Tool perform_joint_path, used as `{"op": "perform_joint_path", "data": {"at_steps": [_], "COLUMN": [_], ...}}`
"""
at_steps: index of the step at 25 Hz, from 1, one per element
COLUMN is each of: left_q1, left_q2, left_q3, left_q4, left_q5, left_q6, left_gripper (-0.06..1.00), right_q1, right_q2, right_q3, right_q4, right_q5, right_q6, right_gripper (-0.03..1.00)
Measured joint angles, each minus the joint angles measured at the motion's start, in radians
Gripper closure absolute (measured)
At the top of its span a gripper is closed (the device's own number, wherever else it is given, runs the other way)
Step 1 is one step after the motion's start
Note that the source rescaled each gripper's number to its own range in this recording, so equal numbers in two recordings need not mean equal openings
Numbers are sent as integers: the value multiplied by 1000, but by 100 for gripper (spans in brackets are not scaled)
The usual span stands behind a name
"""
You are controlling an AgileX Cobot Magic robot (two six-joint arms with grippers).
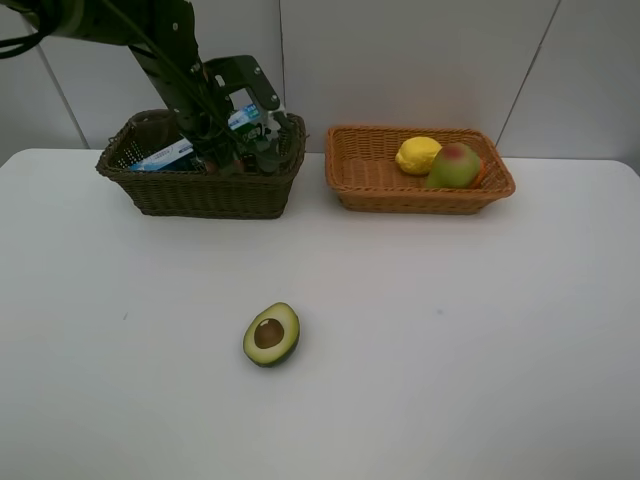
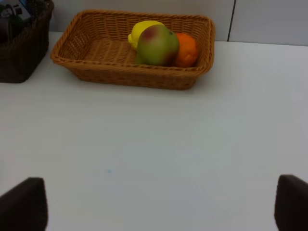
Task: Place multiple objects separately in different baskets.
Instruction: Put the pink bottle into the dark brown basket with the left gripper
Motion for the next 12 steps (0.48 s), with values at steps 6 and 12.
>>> {"op": "perform_joint_path", "data": {"at_steps": [6, 12], "left_q1": [4, 5], "left_q2": [0, 0], "left_q3": [-4, -4], "left_q4": [3, -9], "left_q5": [-27, -32], "left_q6": [59, 65], "left_gripper": [1, -2], "right_q1": [0, 0], "right_q2": [0, 0], "right_q3": [0, 0], "right_q4": [0, 0], "right_q5": [0, 0], "right_q6": [0, 0], "right_gripper": [-3, -3]}}
